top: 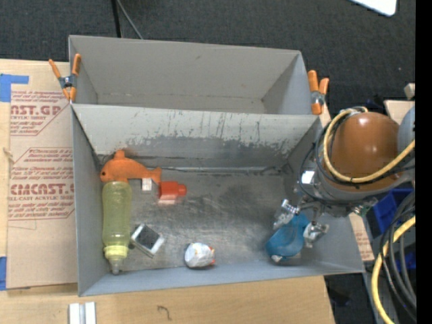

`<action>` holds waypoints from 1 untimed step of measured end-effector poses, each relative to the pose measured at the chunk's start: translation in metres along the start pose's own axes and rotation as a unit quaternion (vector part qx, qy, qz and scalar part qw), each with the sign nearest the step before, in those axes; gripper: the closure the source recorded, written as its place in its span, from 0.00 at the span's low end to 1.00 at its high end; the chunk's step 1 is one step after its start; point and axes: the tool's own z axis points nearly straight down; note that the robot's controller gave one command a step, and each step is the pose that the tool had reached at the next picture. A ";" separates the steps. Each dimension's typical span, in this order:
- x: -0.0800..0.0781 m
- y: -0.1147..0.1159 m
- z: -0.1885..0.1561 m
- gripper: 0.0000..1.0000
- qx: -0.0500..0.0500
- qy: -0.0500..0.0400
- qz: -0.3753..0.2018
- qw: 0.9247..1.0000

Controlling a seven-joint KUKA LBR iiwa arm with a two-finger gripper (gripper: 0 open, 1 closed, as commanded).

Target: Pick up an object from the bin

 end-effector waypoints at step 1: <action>0.000 0.000 -0.015 1.00 -0.001 0.001 0.003 1.000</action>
Offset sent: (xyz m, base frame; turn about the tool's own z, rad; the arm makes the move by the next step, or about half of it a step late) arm -0.0174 0.0321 0.0473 -0.0362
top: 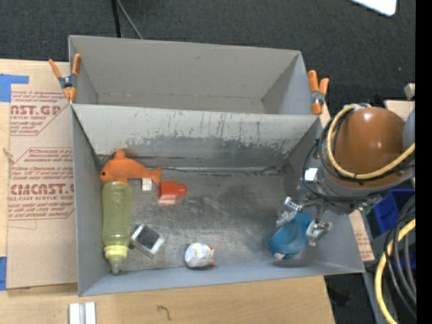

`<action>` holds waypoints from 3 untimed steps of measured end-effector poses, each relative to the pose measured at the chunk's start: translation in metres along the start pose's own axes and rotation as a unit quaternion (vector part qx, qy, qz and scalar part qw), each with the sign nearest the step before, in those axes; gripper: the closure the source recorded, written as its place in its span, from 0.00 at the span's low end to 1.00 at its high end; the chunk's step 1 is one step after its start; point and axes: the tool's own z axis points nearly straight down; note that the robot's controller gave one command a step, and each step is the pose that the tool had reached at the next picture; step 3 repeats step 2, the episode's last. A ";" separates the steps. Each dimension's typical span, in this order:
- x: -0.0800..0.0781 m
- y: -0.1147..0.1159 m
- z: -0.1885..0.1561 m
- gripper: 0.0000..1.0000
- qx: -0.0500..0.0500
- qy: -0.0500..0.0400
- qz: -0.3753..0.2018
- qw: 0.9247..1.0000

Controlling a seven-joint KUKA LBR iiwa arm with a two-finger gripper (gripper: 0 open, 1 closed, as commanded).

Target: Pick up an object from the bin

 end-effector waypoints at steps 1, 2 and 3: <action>-0.008 0.018 -0.028 1.00 0.005 -0.001 -0.012 1.000; 0.016 0.012 -0.110 1.00 0.003 -0.001 -0.033 0.999; 0.016 0.012 -0.110 1.00 0.003 -0.001 -0.033 0.999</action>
Offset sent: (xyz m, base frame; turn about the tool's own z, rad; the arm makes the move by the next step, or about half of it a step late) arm -0.0178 -0.0078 0.1127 -0.0684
